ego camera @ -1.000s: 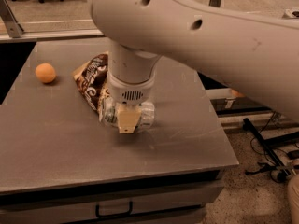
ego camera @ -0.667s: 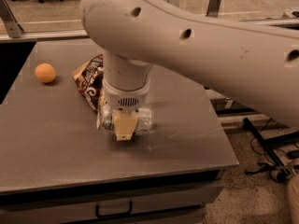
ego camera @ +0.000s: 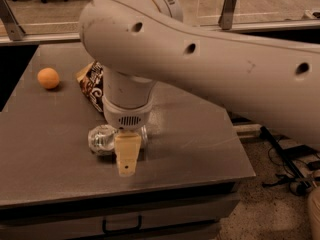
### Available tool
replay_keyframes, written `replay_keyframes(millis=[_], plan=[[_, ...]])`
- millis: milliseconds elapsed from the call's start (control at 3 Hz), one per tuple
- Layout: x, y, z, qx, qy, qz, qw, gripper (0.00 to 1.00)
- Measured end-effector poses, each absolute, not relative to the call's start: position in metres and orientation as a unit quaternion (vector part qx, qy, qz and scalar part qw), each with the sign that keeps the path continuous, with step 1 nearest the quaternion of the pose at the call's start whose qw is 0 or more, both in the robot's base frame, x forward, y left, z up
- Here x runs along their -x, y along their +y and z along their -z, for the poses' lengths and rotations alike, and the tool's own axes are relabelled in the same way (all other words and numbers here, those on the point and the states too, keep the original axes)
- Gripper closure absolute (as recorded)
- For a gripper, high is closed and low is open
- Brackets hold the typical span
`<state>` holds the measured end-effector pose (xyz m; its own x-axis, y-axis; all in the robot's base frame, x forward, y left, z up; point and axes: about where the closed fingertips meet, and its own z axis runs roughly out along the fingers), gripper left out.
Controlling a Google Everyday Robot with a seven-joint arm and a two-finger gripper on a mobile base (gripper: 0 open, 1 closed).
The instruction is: Knock 7up can over
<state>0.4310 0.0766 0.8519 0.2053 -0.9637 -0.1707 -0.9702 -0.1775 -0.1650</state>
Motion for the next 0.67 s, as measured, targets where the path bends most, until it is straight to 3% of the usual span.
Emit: replay_keyframes(millis=[667], plan=[[-0.4277,0.0817,-0.8507,0.764,0.632,-0.019,0.129,0.00]])
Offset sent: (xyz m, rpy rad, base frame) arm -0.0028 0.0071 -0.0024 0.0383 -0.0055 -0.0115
